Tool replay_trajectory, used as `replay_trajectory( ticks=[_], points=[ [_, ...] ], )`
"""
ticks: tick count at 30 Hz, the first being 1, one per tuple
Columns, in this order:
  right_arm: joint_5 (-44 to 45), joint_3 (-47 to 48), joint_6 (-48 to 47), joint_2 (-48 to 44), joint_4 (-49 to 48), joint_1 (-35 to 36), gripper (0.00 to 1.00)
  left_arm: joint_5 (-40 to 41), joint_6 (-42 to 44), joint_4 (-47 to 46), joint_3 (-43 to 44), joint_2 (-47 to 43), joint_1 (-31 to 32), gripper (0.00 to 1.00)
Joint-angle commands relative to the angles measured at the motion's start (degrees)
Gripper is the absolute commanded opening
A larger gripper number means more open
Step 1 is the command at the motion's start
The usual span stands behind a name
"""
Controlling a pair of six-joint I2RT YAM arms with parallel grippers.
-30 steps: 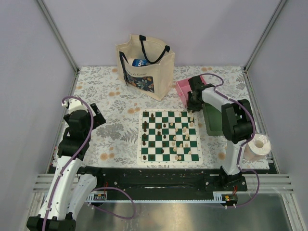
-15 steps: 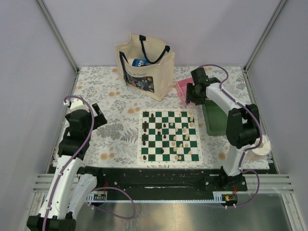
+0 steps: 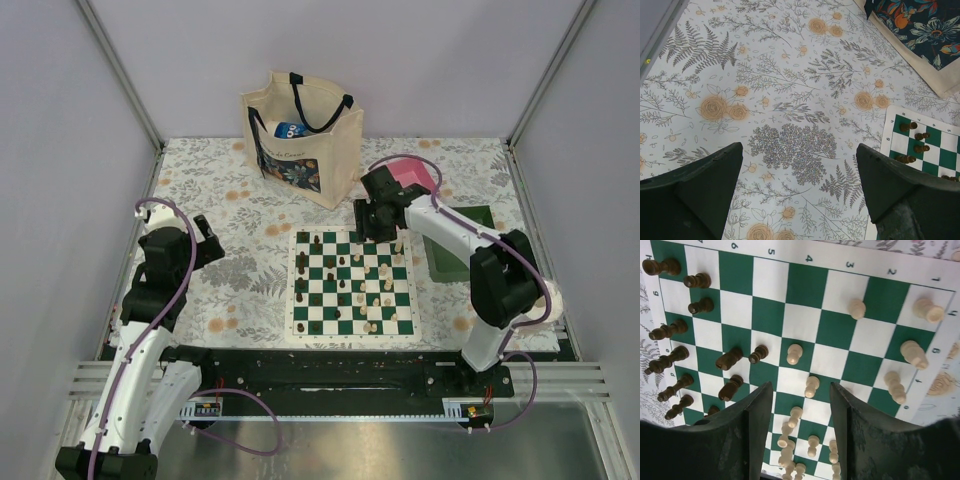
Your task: Set up the chess pieces on the board
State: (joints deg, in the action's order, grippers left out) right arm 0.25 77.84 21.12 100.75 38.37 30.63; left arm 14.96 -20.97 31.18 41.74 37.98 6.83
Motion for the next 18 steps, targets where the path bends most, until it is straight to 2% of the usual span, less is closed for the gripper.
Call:
replay_trajectory(
  ticks=[1, 7, 18],
  points=[
    [-2.97, 0.38, 2.60, 2.95, -3.04, 1.10, 0.57, 0.15, 0.23, -2.09, 0.45, 0.26, -0.24, 0.99],
    [-3.59, 2.48, 2.52, 7.44, -3.30, 1.27, 0.51, 1.03, -0.03, -1.91, 0.63, 0.43, -0.24, 0.99],
    [-4.38, 5.65, 1.38, 11.75, -2.60, 1.27, 0.47, 1.56, -0.03, -1.47, 0.63, 0.26, -0.33, 0.99]
  ],
)
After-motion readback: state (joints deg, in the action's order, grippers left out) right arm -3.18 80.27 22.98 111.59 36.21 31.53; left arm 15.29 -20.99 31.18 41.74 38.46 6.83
